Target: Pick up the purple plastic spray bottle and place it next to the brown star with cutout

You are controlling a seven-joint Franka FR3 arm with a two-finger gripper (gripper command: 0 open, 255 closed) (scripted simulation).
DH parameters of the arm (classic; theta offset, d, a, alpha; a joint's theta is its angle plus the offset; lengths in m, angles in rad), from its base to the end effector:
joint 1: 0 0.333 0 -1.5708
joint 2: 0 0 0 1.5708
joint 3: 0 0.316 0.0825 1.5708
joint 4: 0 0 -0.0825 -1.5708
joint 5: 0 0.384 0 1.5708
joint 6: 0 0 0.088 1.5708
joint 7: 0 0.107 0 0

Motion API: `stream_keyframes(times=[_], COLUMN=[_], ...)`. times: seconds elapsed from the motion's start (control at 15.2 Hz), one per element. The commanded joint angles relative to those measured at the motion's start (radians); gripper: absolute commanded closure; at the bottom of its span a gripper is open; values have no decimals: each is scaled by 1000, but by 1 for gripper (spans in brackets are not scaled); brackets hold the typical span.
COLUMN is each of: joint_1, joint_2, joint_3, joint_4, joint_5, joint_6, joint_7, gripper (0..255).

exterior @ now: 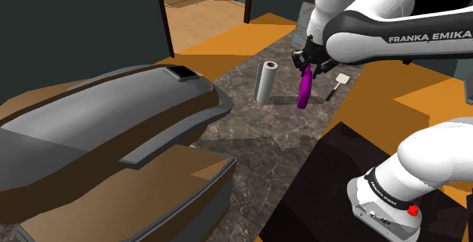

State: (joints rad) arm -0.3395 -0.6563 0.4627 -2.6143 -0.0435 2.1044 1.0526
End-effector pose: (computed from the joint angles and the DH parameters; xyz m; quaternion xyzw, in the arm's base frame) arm 0.3674 0.0442 0.4488 0.8701 -0.4654 0.1194 0.1104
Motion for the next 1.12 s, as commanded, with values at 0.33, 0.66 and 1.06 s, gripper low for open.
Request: stream_keyframes(times=[0.33,0.66,1.06], joint_1=[1,-1,-6], joint_2=[-25,-34,-37], joint_3=[-24,-37,-51], joint_4=[77,136,213], joint_5=[0,-3,-8], joint_6=[-99,-166,-243], joint_7=[-29,-46,-65], gripper=[255,255,255])
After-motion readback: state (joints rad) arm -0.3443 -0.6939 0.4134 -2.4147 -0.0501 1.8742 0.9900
